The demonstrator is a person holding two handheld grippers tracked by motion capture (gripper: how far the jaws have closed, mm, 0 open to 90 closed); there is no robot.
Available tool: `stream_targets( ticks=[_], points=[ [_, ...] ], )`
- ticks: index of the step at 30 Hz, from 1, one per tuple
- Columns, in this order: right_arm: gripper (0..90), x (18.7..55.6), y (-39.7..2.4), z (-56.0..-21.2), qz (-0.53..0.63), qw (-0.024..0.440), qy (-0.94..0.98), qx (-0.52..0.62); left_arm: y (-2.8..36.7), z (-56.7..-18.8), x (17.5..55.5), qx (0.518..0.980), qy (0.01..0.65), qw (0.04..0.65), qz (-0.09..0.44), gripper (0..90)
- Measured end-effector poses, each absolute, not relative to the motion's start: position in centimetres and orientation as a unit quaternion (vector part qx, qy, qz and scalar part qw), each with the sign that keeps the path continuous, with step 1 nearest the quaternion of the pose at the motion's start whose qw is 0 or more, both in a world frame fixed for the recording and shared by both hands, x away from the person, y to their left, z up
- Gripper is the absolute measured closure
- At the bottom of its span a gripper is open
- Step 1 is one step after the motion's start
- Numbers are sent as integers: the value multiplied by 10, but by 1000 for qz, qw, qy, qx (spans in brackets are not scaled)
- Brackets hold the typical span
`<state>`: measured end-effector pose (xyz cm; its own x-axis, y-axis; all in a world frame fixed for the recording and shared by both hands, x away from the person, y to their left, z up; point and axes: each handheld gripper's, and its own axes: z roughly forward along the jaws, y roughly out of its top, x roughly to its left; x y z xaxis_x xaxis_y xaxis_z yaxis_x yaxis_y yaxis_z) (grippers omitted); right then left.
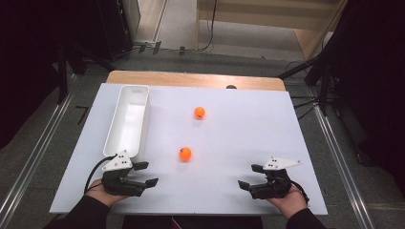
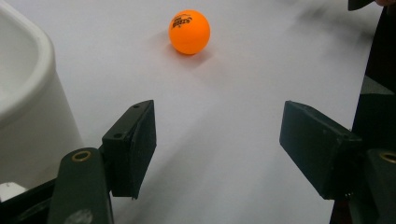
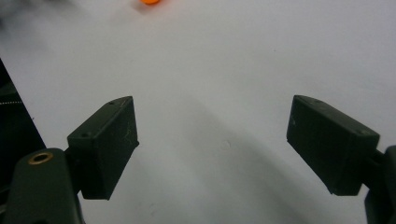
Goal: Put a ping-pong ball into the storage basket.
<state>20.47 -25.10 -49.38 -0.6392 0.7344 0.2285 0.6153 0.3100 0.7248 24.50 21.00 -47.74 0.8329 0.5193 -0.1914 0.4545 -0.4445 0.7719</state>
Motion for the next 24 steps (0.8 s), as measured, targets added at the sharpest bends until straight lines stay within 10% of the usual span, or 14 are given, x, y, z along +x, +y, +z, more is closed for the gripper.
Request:
stream_targets(
  ticks=[24],
  points=[
    [150,203,-251,-495,416,64,804,420,206,-479,246,851,282,441,33,276]
  ],
)
